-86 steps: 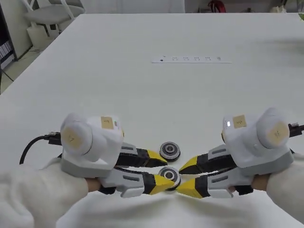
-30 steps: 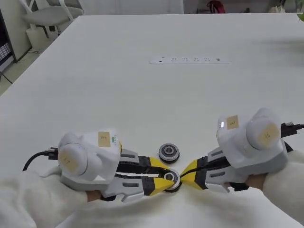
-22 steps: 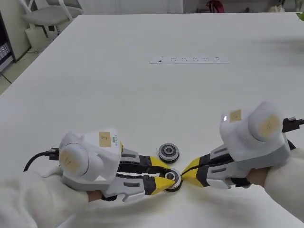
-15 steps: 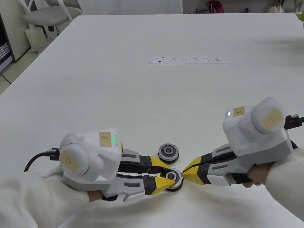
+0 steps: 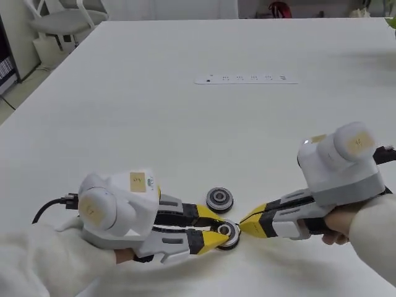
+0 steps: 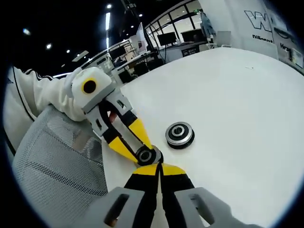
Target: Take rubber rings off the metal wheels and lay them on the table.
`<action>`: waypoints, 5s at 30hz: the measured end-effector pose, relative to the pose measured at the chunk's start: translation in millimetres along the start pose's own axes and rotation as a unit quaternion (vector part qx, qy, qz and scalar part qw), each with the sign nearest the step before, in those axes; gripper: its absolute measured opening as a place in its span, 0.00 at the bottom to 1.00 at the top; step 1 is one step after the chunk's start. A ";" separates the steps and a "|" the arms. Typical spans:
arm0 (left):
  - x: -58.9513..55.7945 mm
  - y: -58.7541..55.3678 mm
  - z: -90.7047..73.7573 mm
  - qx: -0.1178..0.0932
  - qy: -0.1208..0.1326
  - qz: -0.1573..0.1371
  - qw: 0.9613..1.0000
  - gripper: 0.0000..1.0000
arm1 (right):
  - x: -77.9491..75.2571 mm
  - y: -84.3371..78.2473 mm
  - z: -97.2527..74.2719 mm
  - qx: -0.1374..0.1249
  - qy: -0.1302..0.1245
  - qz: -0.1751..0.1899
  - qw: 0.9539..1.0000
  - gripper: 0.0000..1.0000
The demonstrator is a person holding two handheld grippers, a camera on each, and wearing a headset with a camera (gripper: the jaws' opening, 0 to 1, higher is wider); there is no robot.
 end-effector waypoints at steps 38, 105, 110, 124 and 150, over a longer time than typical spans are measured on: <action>-0.3 -0.3 0.1 -0.001 -0.002 0.001 1.000 0.13 | 7.6 4.3 -1.5 -0.044 0.086 0.123 0.988 0.00; 0.3 -0.3 -0.3 0.002 0.002 0.001 1.000 0.13 | 13.7 16.5 -10.0 -0.074 0.108 0.112 0.985 0.00; 0.0 0.0 -0.5 0.001 0.002 -0.001 1.000 0.14 | 13.1 15.0 -9.0 -0.073 0.108 0.116 0.985 0.00; -0.4 2.0 -0.7 0.014 0.000 -0.007 1.000 0.14 | 10.2 8.7 -5.9 -0.059 0.101 0.129 0.985 0.00; 2.6 16.0 -17.9 0.025 0.016 0.010 1.000 0.33 | 11.1 13.2 -12.9 -0.067 0.099 0.125 0.985 0.00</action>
Point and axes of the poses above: the centre of the closed fingertips' face, and the gripper's own axes: z roughly forward along the fingers, x roughly to its left, y roughly out of its top, the point moved 4 cm from there along -z, roughly backward along the fingers, and after that the axes turned 15 degrees about x, right-handed, at the moved point
